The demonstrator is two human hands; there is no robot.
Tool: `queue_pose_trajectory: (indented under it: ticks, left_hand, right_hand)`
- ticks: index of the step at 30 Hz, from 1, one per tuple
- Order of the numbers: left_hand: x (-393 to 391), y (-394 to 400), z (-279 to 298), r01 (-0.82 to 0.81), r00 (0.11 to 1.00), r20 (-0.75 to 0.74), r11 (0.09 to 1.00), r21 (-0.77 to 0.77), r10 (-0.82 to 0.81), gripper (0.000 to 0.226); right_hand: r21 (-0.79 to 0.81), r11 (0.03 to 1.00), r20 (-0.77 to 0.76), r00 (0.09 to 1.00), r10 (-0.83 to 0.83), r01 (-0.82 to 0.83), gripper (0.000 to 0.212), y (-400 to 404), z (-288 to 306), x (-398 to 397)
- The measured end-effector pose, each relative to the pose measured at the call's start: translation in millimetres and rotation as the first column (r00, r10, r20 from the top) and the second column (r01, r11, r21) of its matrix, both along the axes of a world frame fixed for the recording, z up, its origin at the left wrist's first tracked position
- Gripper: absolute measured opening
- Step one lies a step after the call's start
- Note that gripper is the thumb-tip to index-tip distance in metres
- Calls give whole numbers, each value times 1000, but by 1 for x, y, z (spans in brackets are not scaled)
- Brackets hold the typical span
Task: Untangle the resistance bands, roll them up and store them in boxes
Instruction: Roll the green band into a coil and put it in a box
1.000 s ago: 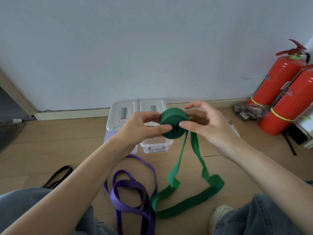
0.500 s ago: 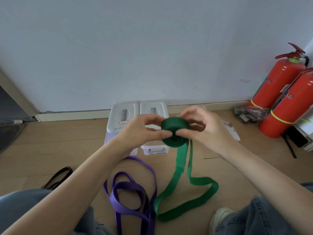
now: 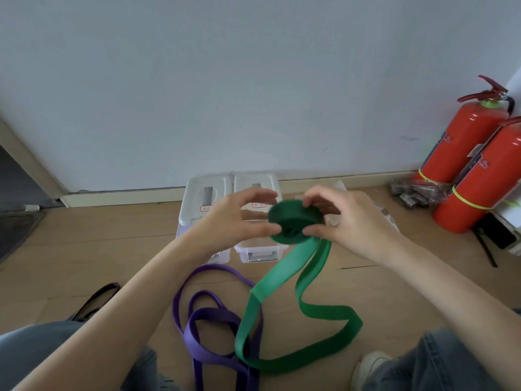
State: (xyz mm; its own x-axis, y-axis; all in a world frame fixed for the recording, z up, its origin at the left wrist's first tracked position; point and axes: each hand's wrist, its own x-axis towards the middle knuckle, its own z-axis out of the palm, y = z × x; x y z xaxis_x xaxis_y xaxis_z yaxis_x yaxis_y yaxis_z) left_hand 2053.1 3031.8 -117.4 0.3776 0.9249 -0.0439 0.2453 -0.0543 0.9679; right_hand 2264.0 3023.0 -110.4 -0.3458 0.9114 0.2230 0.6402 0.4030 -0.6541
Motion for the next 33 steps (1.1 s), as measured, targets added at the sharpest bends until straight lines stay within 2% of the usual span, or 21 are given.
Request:
queue_pose_trajectory:
  ticks: [1,2,4,5,7,9,11,13,15,17,19,20,21,23,25,27,29,31,33]
  left_hand:
    - [2,-1,-3,50,996,-78,999,21,-49,40]
    - [5,-2,-7,84,985,-153,995,45,-76,39]
    - [8,-3,-12,84,969,-238,993,81,-63,35]
    - [7,-3,-12,73,977,-208,995,71,-57,33]
    - [2,-3,-7,51,999,-16,999,-9,-51,28]
    - [-1,-2,-1,33,984,178,997,-64,-21,27]
    - [-1,-1,4,-14,944,327,995,-101,46,31]
    - [-1,-1,6,-51,929,358,990,-131,95,31]
    - [-2,0,5,-46,979,194,996,-82,61,29]
    - [-2,-1,4,25,1000,-3,999,-34,-25,34]
    - [3,-4,-1,78,993,-84,997,-4,-78,36]
    - [6,-5,-4,76,992,-104,997,19,-73,34]
    - [8,-6,-6,61,994,-95,998,28,-58,32]
    - [9,-6,-5,21,998,55,999,-33,-20,29]
    - [7,-4,-1,-3,967,253,992,-124,34,29]
    - [6,-2,1,-31,916,388,981,-191,105,34]
    - [7,-1,1,-48,882,447,973,-225,147,39]
    - [6,-1,-1,-48,885,439,968,-245,155,39]
    - [2,0,-2,-38,955,285,984,-176,88,34]
  right_hand:
    - [43,999,126,992,22,-28,33,-1,-1,-1]
    - [52,998,174,984,35,-45,33,-3,-3,-3]
    - [16,998,120,991,52,-54,32,-5,-6,-6]
    - [-26,998,39,998,54,-53,32,-5,-6,-6]
    - [-127,990,-217,976,34,-63,33,-4,-3,-4]
    - [-213,974,-466,884,-28,-82,40,-2,1,-3]
    - [-266,962,-573,812,-110,-57,50,0,2,-4]
    - [-253,967,-547,823,-151,9,48,0,4,-4]
    - [-192,980,-435,892,-126,44,40,0,7,-3]
    - [-104,994,-238,970,-52,27,31,-1,6,-1]
    - [-44,999,-61,998,29,-32,30,-3,2,-2]
    - [-40,998,-34,998,49,-51,32,-4,1,-4]
    - [-45,997,-54,997,53,-56,33,-4,1,-5]
    - [-98,995,-236,972,9,-33,32,-3,2,-6]
    - [-179,984,-462,884,-66,-20,40,-1,3,-6]
    - [-242,970,-560,817,-134,-7,44,0,-1,-10]
    - [-270,962,-538,823,-184,39,41,-1,-5,-13]
    - [-243,969,-478,864,-158,43,39,0,-5,-11]
    - [-187,982,-368,925,-94,25,39,0,-1,-6]
